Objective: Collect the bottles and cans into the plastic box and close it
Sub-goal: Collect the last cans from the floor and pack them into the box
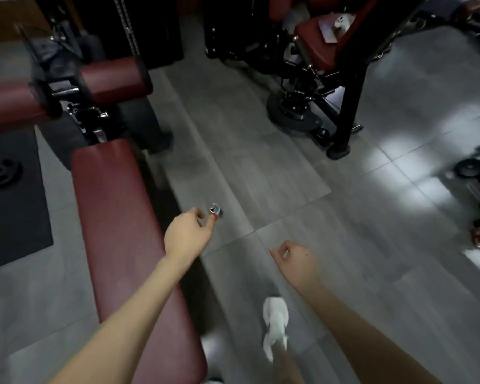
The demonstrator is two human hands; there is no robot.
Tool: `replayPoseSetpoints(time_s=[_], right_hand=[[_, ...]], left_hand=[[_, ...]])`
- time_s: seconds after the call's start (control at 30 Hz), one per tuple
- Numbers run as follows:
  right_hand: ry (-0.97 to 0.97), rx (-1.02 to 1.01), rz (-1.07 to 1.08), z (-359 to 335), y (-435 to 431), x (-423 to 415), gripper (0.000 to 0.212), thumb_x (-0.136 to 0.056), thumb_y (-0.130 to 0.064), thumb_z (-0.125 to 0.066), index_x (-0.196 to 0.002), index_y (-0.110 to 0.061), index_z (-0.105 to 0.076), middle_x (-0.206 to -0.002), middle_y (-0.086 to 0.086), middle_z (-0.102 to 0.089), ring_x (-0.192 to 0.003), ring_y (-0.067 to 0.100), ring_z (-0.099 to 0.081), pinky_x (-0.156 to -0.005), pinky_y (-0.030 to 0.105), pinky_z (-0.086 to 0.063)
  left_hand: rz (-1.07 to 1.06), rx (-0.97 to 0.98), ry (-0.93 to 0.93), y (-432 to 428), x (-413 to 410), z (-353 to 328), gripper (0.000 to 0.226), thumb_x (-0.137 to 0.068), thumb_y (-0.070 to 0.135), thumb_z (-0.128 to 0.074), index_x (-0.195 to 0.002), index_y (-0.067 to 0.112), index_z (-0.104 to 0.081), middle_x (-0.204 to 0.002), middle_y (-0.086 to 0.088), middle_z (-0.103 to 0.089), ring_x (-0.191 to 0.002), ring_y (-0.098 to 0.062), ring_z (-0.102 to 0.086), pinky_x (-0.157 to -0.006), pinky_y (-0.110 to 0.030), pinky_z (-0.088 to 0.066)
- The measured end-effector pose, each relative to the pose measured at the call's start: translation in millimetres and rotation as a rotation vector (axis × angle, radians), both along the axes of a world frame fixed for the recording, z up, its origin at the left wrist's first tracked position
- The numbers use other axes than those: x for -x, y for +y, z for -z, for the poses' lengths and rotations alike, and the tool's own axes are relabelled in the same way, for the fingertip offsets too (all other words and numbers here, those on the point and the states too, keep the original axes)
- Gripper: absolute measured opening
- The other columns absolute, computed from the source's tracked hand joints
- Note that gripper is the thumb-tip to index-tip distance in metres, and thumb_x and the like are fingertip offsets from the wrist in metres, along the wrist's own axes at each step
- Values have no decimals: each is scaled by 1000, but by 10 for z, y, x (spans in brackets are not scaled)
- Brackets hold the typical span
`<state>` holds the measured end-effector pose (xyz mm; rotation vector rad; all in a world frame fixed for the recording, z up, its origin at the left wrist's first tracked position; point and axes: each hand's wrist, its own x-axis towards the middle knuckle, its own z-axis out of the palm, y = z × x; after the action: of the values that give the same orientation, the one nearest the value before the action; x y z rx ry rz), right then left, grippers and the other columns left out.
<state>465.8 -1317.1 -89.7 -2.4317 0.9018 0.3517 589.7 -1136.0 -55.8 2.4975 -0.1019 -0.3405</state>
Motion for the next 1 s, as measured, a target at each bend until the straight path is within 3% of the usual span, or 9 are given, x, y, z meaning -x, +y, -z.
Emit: replayPoseSetpoints(time_s=[0.17,0.3,0.4,0.5,0.57,0.67,0.73,0.83,1.0], right_hand=[[102,0,-178,654,-672,-958,41,-91,-51,-46,-102,-14,-60,-99,9,-71,-99,29,-64,-78,30,-46],[144,5,-359,1496,-1193,-1850,42,-93,-51,-44,-112,-16,-57,-109,5,-69,-106,25,-62,-78,29,-43],[175,-64,-333,2231,-1388,-2443,44,-91,-53,-47,-118,-19,-56,-110,6,-70,-108,26,-62,-81,31,-46],[203,-68,-374,2997,-1442,-2936,45,-90,-54,-48,-118,-19,-56,-112,10,-69,-108,29,-63,-81,33,-48],[211,-83,-398,3490,-1423,-3208,45,-89,-53,-49,-117,-17,-55,-113,11,-68,-107,31,-63,-81,34,-48],[231,-116,-426,4222,-1357,-3513,44,-89,-51,-51,-116,-17,-53,-113,11,-67,-106,31,-63,-81,34,-47],[247,-127,-452,4695,-1289,-3670,45,-88,-51,-52,-118,-17,-51,-113,11,-67,-106,32,-62,-81,34,-47],[279,-147,-503,5315,-1157,-3890,47,-88,-49,-52,-120,-15,-46,-115,11,-65,-106,33,-62,-81,35,-47],[340,-194,-547,5934,-1018,-4079,50,-86,-44,-58,-124,-15,-42,-122,8,-62,-112,31,-60,-86,36,-47]], left_hand=[[-130,-27,81,-602,-806,768,36,-86,39,-53,-106,10,-61,-91,-10,-70,-92,-30,-64,-69,-31,-46],[-339,19,168,-1090,-1473,1659,37,-86,37,-55,-111,9,-59,-89,-6,-65,-93,-28,-62,-72,-28,-44],[-606,186,355,-1310,-1854,2419,38,-86,37,-56,-110,8,-57,-74,-1,-60,-69,-24,-63,-78,-42,-57],[-651,147,396,-1414,-2151,3221,37,-86,35,-56,-108,6,-56,-60,2,-56,-52,-20,-57,-78,-46,-57],[-644,118,418,-1461,-2333,3715,36,-87,34,-55,-110,6,-55,-60,5,-53,-56,-19,-58,-81,-44,-56],[-641,124,466,-1484,-2600,4484,48,-83,42,-57,-116,8,-51,-73,-3,-59,-80,-31,-64,-84,-44,-55],[-612,101,496,-1478,-2746,5015,58,-77,49,-59,-122,13,-48,-104,-12,-63,-95,-35,-64,-90,-41,-52],[-533,54,520,-1514,-2917,5673,74,-76,46,-68,-137,19,-36,-134,-14,-43,-116,-33,-53,-95,-31,-42],[-411,83,574,-1518,-2947,6381,89,-65,34,-81,-140,28,-32,-134,-12,-37,-119,-29,-51,-97,-26,-39]])
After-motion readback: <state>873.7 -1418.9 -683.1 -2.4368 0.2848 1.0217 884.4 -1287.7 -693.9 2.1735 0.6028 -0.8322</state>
